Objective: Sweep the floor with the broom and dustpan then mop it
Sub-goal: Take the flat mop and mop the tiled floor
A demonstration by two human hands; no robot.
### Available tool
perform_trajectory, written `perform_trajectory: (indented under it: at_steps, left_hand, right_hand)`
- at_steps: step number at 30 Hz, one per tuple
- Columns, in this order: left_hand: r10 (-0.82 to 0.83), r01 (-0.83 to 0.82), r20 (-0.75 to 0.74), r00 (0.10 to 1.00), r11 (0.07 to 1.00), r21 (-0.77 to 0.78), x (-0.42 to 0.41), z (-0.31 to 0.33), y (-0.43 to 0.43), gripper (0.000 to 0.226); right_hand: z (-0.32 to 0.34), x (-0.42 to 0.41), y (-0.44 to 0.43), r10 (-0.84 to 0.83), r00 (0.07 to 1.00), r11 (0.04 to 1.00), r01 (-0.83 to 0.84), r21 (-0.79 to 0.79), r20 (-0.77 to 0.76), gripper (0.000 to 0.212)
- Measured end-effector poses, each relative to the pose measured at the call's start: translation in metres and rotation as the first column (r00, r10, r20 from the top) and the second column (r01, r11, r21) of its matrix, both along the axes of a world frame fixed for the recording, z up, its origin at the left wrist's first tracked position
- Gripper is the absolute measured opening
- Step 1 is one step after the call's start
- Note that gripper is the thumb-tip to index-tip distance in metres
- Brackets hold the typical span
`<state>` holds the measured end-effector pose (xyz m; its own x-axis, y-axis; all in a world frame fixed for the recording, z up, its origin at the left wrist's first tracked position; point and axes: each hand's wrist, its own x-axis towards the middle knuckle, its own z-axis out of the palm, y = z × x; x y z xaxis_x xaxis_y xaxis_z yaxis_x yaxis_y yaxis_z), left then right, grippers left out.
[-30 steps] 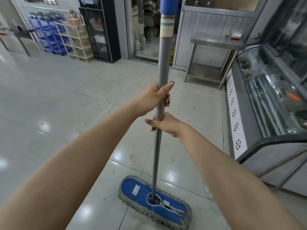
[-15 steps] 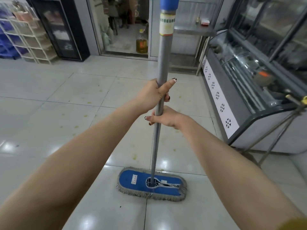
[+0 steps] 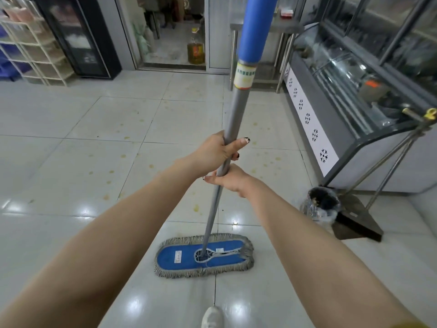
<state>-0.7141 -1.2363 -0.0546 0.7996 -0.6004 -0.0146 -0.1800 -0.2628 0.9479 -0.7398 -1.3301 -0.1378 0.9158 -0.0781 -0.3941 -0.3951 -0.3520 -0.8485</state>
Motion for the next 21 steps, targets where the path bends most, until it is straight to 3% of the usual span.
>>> perform_trajectory:
  at_steps: [4, 13, 21]
  left_hand:
    - [-0.100, 0.101, -0.013, 0.995, 0.994, 0.037, -0.023, 0.002, 0.001, 0.020]
    - [-0.146, 0.147, -0.089, 0.985, 0.989, 0.004, -0.075, 0.000, 0.030, 0.009]
    - [-0.181, 0.186, -0.050, 0.982, 0.977, 0.108, -0.106, 0.001, 0.049, 0.009]
  right_hand:
    - [-0.008, -0.027, 0.001, -0.137, 0.990, 0.990, 0.136, 0.032, 0.034, 0.027]
    - [-0.020, -0.078, 0.014, -0.129, 0.991, 0.989, 0.127, 0.073, 0.024, 0.042]
    - [-0.017, -0.111, 0.035, -0.155, 0.988, 0.987, 0.153, -0.041, -0.029, 0.043]
